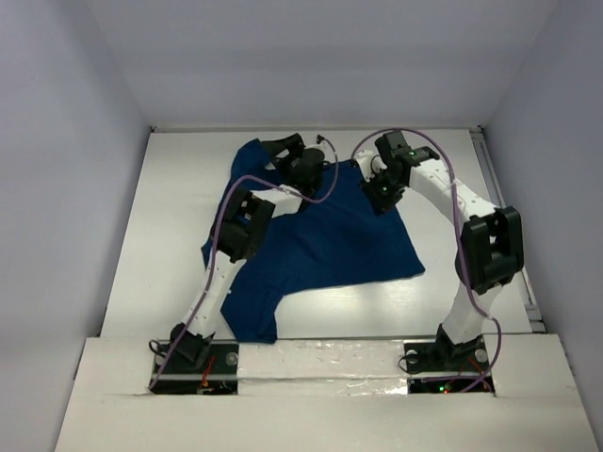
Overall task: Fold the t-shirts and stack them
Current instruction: Flatten out the tshirt
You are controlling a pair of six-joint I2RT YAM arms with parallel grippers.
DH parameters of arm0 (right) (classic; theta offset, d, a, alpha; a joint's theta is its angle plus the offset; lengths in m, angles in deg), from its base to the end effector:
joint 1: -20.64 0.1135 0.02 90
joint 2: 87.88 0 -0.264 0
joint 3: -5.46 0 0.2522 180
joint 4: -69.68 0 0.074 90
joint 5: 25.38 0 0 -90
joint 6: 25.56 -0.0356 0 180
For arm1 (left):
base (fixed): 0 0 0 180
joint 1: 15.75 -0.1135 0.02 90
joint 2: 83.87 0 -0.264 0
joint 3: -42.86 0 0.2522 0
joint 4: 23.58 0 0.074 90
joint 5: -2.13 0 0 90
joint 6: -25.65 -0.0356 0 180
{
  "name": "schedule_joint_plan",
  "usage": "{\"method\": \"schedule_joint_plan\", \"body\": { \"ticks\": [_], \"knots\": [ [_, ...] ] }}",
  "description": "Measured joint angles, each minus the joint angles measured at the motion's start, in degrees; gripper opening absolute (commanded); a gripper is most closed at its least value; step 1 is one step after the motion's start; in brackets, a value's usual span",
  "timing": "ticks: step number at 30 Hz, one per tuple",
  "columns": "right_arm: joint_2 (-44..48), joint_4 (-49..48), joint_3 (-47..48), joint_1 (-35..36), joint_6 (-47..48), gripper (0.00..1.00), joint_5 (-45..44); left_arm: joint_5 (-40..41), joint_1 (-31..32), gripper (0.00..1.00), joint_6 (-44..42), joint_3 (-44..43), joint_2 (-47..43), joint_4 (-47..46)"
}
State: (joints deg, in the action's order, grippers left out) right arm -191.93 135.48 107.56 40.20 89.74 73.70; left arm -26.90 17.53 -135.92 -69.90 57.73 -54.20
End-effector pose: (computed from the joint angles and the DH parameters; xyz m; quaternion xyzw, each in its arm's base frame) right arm 0.3538 0.1317 0.2600 -0.3873 0.8983 0.0679 0.1960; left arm 0.4677 -0.2698 0.1587 0.2533 0.6545 0.5365 0.4687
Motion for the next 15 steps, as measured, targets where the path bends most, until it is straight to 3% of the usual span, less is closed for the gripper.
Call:
{"method": "schedule_joint_plan", "body": {
  "ticks": [7, 12, 15],
  "knots": [
    [-1.57, -0.24, 0.00, 0.42, 0.09, 0.21, -0.07, -8.48, 1.38, 0.72, 22.08, -3.96, -5.44, 24.48],
    [-6.21, -0.28, -0.02, 0.42, 0.44, 0.06, -0.50, -21.03, -1.55, 0.68, 36.79, -3.85, -18.99, 39.23],
    [-9.53, -1.03, -1.22, 0.42, 0.46, 0.01, -1.03, -26.95, -5.03, 0.65, 41.88, -0.85, -28.26, 42.86]
  ]
}}
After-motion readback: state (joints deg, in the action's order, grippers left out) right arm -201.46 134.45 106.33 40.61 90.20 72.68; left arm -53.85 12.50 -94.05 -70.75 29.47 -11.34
